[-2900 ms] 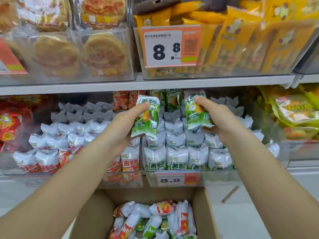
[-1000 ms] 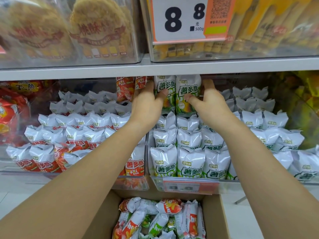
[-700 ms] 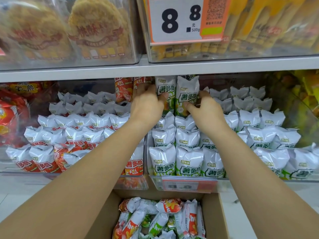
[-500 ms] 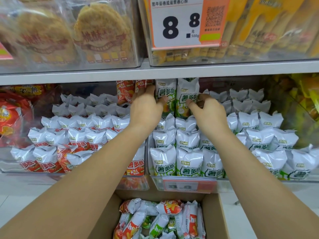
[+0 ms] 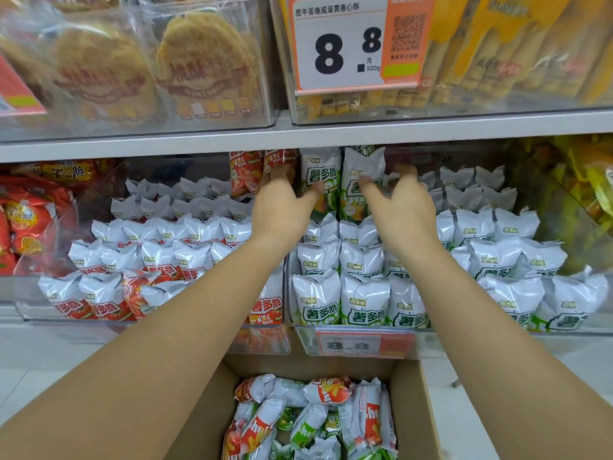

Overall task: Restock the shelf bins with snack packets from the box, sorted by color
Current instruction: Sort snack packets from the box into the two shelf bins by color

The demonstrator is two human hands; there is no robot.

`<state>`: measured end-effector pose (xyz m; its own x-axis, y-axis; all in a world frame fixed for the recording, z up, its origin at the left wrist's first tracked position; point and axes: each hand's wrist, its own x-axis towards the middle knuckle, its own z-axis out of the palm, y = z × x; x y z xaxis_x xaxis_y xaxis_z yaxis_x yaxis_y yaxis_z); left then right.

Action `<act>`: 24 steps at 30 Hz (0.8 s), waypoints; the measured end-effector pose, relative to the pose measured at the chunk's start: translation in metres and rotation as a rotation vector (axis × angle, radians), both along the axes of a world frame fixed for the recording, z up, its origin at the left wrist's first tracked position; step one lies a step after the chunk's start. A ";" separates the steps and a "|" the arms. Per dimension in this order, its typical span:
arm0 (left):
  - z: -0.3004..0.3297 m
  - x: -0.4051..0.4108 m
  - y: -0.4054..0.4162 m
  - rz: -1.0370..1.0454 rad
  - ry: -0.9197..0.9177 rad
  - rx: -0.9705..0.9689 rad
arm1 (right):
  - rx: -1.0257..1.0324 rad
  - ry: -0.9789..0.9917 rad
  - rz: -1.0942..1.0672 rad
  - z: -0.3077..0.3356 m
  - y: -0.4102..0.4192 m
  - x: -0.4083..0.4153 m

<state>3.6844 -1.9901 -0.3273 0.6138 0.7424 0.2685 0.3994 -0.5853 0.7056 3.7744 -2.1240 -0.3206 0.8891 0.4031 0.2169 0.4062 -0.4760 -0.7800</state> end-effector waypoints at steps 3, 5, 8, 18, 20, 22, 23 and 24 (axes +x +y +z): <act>0.003 -0.027 -0.014 -0.017 -0.140 -0.039 | 0.116 0.009 -0.033 0.010 -0.025 -0.012; 0.002 -0.061 -0.033 -0.063 -0.192 -0.029 | 0.168 0.029 -0.033 0.008 -0.043 -0.031; -0.014 -0.126 -0.063 -0.151 -0.189 -0.045 | 0.081 -0.037 0.013 0.003 -0.064 -0.067; -0.105 -0.263 -0.098 -0.261 0.299 0.062 | -0.219 0.043 0.399 -0.074 -0.092 -0.202; -0.136 -0.263 -0.089 -0.241 0.640 -0.099 | -0.586 0.043 0.539 -0.109 -0.086 -0.208; -0.169 -0.265 -0.080 -0.244 0.847 -0.249 | -0.917 0.088 0.673 -0.147 -0.084 -0.208; -0.185 -0.266 -0.077 -0.239 0.898 -0.303 | -1.048 0.137 0.724 -0.167 -0.086 -0.206; -0.200 -0.268 -0.075 -0.233 0.947 -0.342 | -1.140 0.213 0.748 -0.187 -0.090 -0.203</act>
<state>3.4169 -2.0653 -0.5276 0.6019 0.5241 -0.6025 0.7802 -0.5468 0.3038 3.5718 -2.2139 -0.5076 0.3580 0.6563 -0.6641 0.7693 -0.6104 -0.1885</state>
